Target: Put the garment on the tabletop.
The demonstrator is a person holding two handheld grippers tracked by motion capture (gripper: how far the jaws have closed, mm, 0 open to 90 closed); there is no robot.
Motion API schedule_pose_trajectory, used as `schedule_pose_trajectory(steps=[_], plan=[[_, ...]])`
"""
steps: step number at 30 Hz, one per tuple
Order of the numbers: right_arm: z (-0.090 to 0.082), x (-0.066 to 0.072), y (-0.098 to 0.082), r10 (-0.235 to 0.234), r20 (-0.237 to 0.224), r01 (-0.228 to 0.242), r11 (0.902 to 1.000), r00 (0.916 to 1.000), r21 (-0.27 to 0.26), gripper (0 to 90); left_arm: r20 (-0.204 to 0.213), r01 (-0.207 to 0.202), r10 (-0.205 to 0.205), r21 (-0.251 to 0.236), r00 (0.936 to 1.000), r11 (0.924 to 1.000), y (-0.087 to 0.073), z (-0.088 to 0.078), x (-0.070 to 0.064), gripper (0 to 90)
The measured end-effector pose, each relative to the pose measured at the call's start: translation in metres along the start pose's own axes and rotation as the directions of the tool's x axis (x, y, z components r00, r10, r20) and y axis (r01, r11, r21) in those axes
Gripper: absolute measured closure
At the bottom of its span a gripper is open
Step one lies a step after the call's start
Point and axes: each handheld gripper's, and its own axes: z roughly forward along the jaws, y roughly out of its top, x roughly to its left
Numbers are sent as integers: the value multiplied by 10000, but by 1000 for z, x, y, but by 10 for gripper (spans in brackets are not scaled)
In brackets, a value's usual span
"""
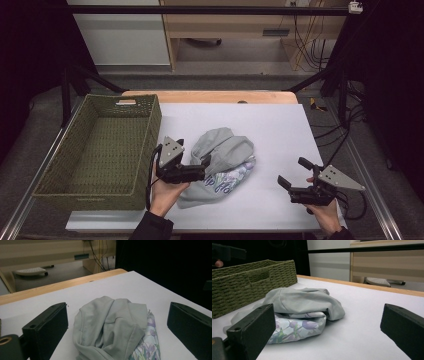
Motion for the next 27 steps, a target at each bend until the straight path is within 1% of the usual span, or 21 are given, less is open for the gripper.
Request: schedule_pose_trajectory(steps=[1,2,3,4,7,9,10,11,12,13,15,16,17,18,21,22,25,27], plan=[[0,0,0,51,16,-51,10000,10000,-8,5,64,28,-27,-89,10000,10000,-3,-1,0,29],[0,-1,0,-51,22,51,10000,10000,-24,5,100,68,-67,-156,9999,9999,-7,-2,-1,29],[-2,-1,0,79,43,-79,10000,10000,36,5,66,65,-64,-249,10000,9997,-10,-4,-1,29],[-2,-1,-1,48,49,-49,10000,10000,52,5,23,28,-27,-363,10000,9993,-14,-6,-2,29],[-3,-3,-1,71,97,-72,10000,9999,53,5,113,227,-221,-624,9997,9978,-25,-12,0,29],[-3,-3,-2,87,110,-87,9999,9999,59,5,55,359,-356,-701,9994,9969,-32,-16,2,30],[-4,-4,-2,27,83,-27,10000,10000,34,5,105,422,-415,-731,9991,9964,-36,-18,3,30],[-5,-6,-3,10,132,-11,10000,9999,37,5,82,443,-437,-766,9990,9961,-40,-19,4,31],[-5,-6,-3,60,119,-61,10000,9999,27,5,98,418,-412,-795,9991,9960,-47,-22,5,31],[-5,-6,-3,30,121,-29,10000,9999,-21,5,98,418,-412,-795,9991,9960,-47,-22,5,30],[-6,-7,-3,42,119,-42,10000,9999,-46,5,165,532,-519,-914,9985,9944,-55,-23,4,30],[-6,-7,-3,42,119,-42,10000,9999,-46,5,178,481,-467,-846,9987,9953,-58,-23,5,30],[-7,-7,-3,20,174,-20,10000,9998,10,5,106,575,-568,-859,9983,9946,-64,-23,5,29],[-7,-7,-3,20,174,-20,10000,9998,10,5,106,575,-568,-859,9983,9946,-64,-23,5,30],[-8,-10,-4,-58,199,57,10000,9998,9,5,89,701,-696,-836,9975,9940,-74,-24,6,30],[-9,-10,-5,-46,188,45,10000,9998,19,5,135,734,-726,-815,9973,9940,-76,-24,7,30],[-10,-11,-6,14,215,-15,10000,9998,42,5,52,806,-804,-894,9967,9927,-79,-26,8,30],[-10,-12,-7,-155,178,156,9999,9997,-7,5,-54,817,-825,-931,9966,9923,-81,-28,9,30]])
